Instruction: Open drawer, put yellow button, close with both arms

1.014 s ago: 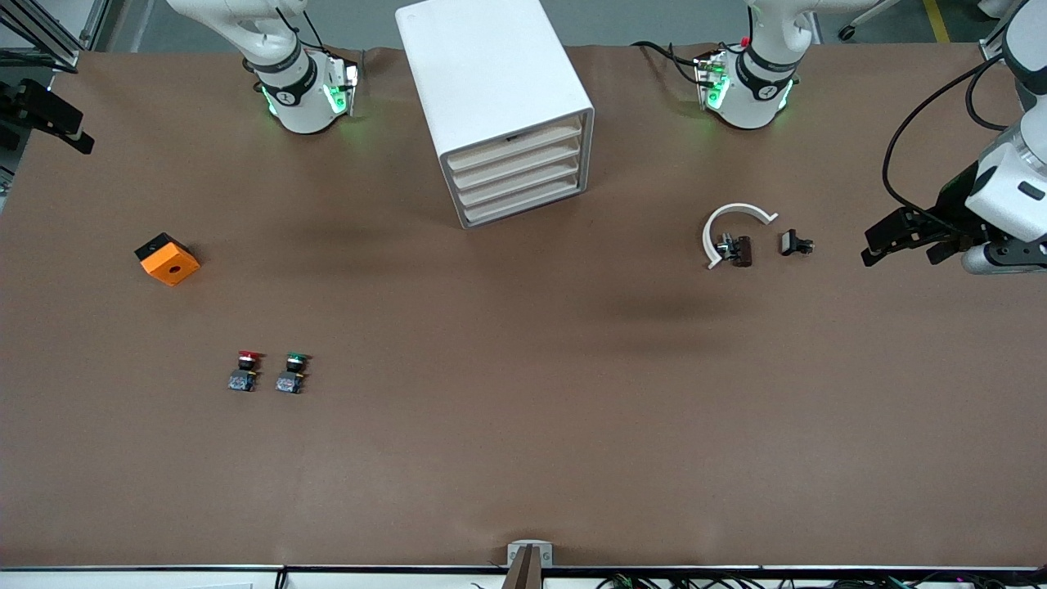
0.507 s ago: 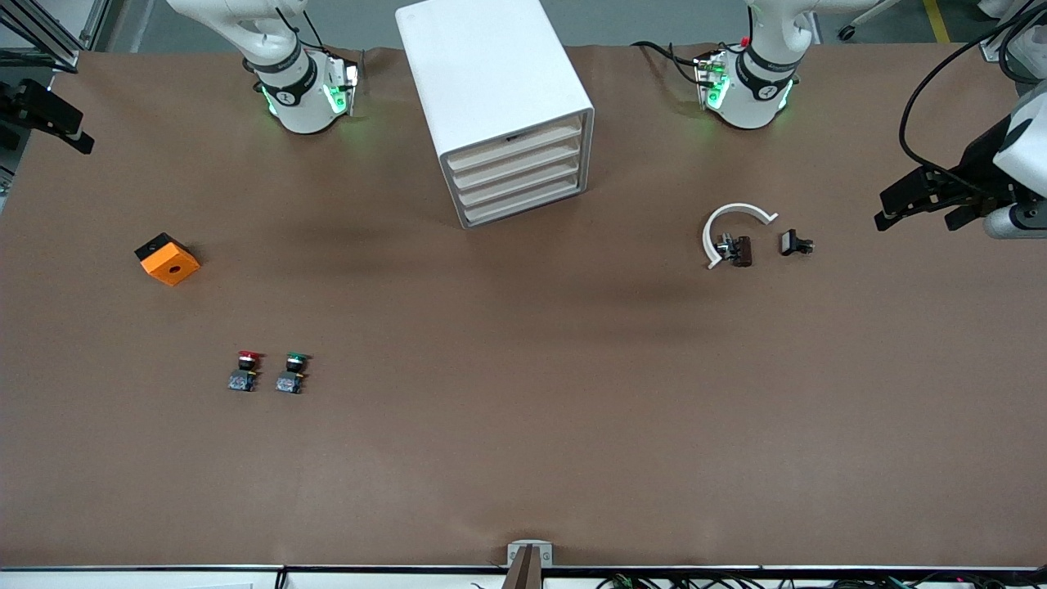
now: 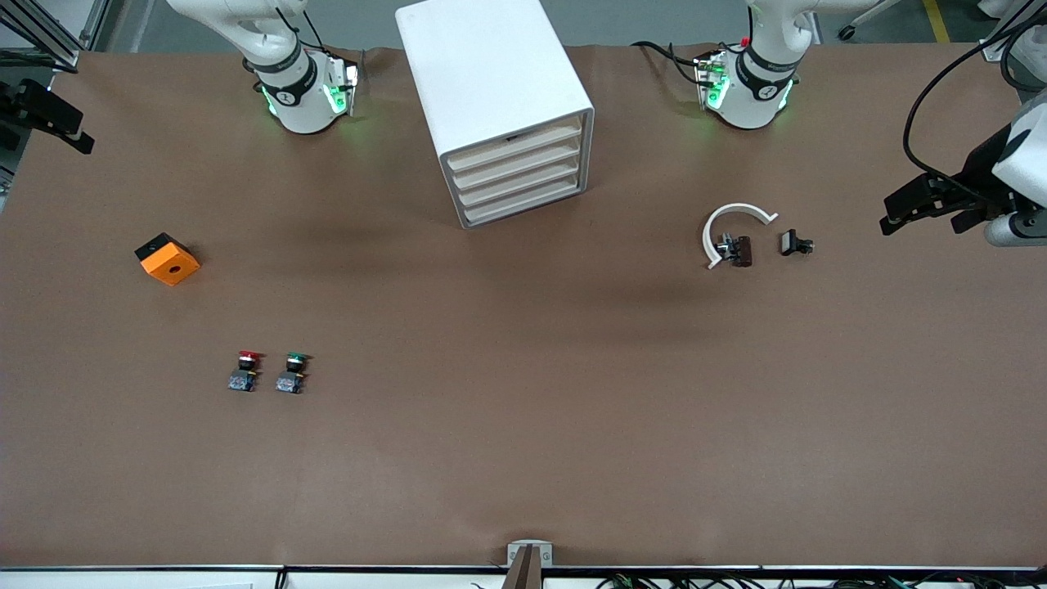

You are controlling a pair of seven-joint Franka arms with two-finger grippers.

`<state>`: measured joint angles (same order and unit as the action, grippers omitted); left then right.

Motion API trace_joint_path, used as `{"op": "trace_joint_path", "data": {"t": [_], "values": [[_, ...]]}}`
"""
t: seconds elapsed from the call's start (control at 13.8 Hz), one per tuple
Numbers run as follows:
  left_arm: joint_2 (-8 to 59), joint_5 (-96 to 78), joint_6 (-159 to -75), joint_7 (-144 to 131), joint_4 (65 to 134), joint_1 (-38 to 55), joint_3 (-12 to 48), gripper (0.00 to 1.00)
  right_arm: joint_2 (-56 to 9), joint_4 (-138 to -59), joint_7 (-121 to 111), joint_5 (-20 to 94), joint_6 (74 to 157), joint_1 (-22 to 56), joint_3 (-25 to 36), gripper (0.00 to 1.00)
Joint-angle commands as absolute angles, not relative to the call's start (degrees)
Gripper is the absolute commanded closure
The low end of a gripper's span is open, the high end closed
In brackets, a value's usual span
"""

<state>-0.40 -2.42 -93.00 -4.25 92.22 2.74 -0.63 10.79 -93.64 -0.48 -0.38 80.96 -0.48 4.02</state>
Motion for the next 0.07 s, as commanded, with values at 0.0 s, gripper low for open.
{"op": "trace_joint_path", "data": {"t": [0.0], "values": [[-0.35, -1.14, -92.02, -4.13, 91.58, 2.72, -0.79, 0.00, 11.60, -93.95, -0.79, -1.49, 80.68, -0.26, 3.87, 0.00]]}}
